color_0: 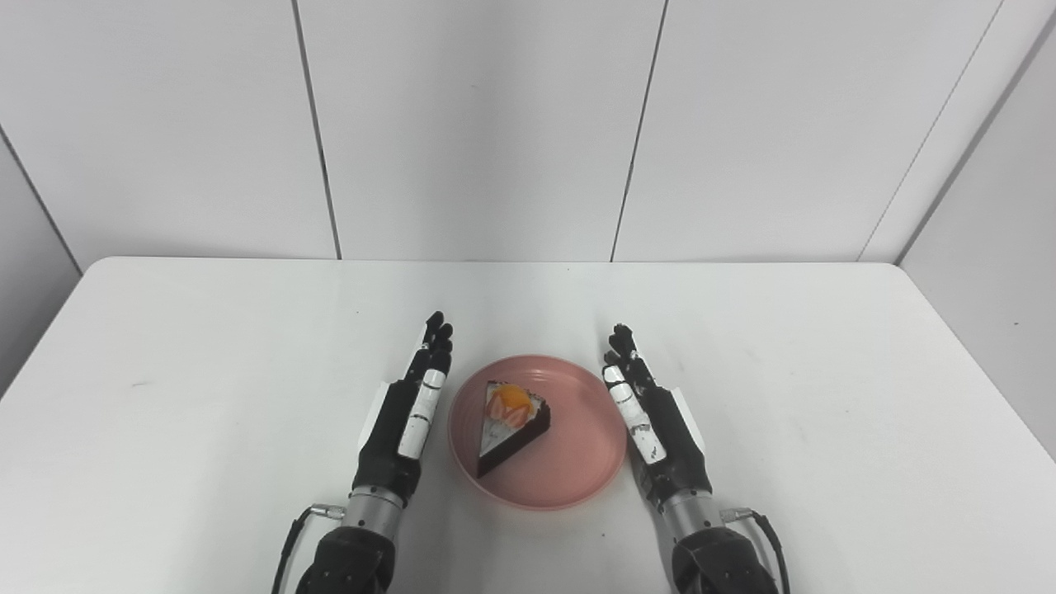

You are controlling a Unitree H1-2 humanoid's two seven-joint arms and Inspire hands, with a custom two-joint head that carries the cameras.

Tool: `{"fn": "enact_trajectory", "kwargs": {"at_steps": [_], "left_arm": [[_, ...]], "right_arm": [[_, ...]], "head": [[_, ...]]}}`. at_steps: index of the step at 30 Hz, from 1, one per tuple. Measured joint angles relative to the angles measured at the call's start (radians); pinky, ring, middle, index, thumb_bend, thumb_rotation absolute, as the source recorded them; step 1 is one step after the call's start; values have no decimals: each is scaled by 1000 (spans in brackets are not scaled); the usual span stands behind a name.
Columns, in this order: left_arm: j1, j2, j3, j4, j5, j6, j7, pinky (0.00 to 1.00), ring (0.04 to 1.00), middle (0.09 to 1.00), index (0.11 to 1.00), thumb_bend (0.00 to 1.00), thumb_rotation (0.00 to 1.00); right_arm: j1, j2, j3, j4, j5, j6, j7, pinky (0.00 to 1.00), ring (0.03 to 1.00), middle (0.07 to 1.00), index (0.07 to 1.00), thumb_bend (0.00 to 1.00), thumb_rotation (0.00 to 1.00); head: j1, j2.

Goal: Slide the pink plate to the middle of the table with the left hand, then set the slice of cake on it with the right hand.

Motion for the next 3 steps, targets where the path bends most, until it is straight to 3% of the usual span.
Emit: {"fn": "enact_trajectory", "kwargs": {"at_steps": [3], "left_arm": [[0, 2, -1, 0, 2, 8, 0, 1000, 1000, 1000, 1000, 640, 1000]], "right_arm": [[0, -2, 4, 0, -12, 0, 0, 1000, 1000, 1000, 1000, 606, 867]], "head": [[-3, -2]]}}
